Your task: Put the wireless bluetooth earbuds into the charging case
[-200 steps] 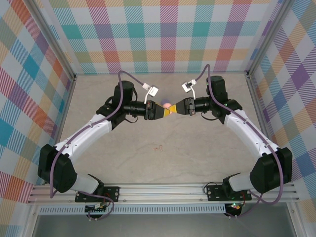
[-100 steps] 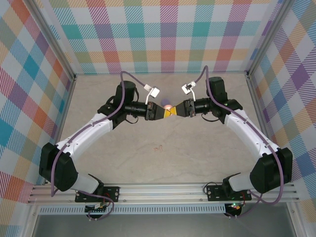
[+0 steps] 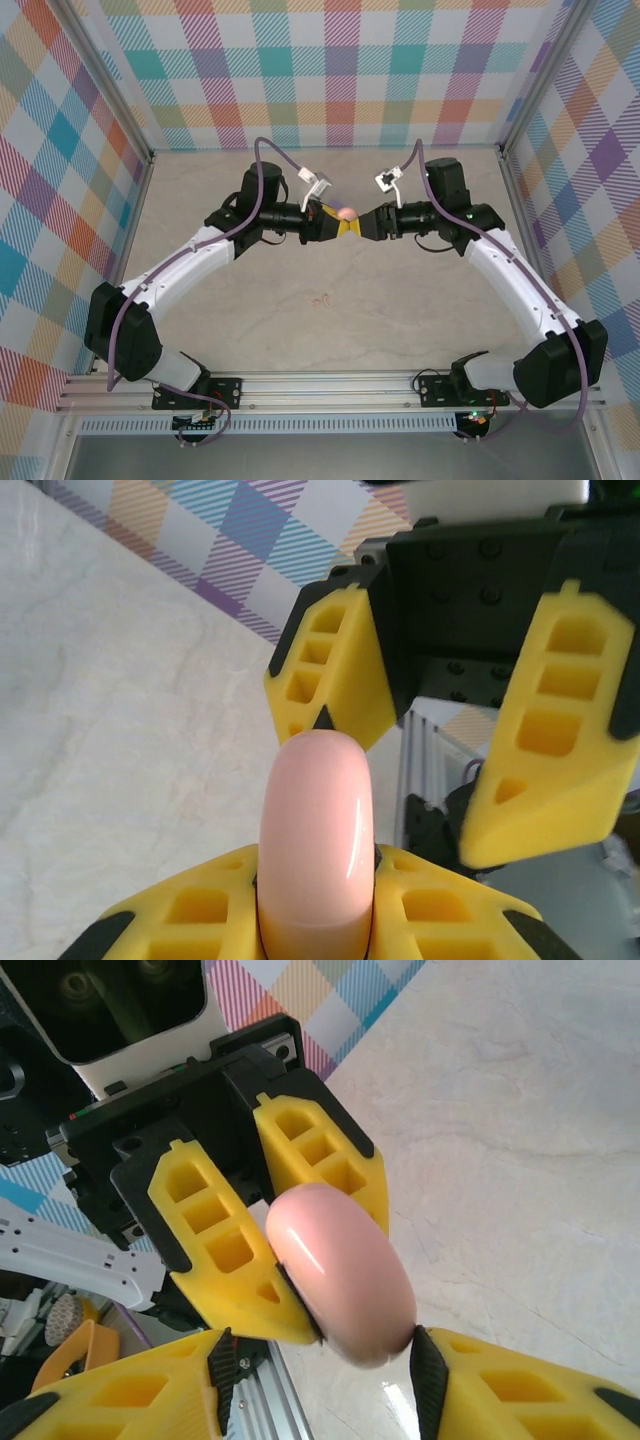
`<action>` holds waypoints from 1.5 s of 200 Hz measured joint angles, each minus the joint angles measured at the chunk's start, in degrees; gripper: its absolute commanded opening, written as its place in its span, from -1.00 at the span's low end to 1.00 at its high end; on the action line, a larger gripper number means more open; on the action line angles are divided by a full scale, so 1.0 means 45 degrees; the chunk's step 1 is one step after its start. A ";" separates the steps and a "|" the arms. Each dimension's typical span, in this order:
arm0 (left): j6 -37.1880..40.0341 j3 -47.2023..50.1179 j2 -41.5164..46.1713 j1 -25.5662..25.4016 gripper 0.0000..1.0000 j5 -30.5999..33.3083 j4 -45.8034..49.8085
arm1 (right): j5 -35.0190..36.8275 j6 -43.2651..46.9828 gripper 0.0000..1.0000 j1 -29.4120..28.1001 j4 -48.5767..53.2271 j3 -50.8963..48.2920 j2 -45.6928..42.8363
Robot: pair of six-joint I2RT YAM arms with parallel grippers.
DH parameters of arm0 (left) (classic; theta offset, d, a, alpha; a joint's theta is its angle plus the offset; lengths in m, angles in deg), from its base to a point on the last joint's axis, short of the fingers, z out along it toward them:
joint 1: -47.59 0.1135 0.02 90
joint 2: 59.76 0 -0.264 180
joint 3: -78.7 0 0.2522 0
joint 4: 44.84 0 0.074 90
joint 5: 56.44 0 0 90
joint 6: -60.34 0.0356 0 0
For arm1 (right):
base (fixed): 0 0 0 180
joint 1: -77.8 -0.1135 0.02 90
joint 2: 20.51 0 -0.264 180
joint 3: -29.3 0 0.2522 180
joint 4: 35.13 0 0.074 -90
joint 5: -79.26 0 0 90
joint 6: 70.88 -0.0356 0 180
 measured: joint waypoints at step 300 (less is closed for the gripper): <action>0.4949 0.1758 0.1171 -0.0612 -0.89 0.0058 -0.0733 | 0.1778 0.1039 0.22 -0.0753 0.1904 0.0903 0.0073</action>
